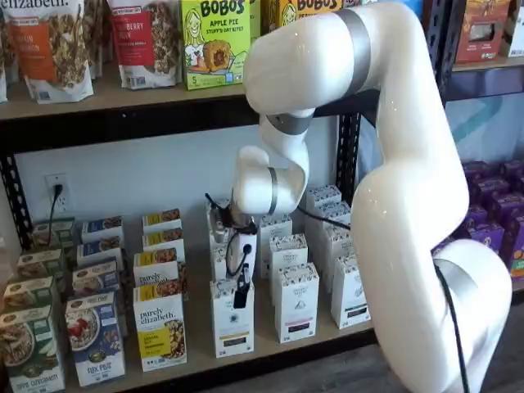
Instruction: Pick up the white box with a yellow strip in the middle, on the bottom shelf, the fourth box from the left
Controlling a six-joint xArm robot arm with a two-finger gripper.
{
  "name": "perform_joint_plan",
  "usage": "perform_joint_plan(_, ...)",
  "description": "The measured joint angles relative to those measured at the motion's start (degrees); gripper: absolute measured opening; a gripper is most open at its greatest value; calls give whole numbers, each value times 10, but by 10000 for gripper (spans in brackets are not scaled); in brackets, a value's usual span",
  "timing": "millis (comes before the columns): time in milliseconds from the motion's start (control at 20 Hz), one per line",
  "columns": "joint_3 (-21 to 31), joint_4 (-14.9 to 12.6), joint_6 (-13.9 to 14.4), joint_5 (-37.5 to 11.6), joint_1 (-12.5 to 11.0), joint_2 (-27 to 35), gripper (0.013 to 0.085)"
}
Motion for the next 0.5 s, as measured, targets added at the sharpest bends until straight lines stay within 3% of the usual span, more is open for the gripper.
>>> perform_joint_plan(300, -6, 42, -47, -19, -4, 30, 850)
perform_joint_plan(400, -3, 69, -70, -38, -1, 36, 850)
perform_joint_plan(500, -2, 114, -108, -63, 5, 41, 850)
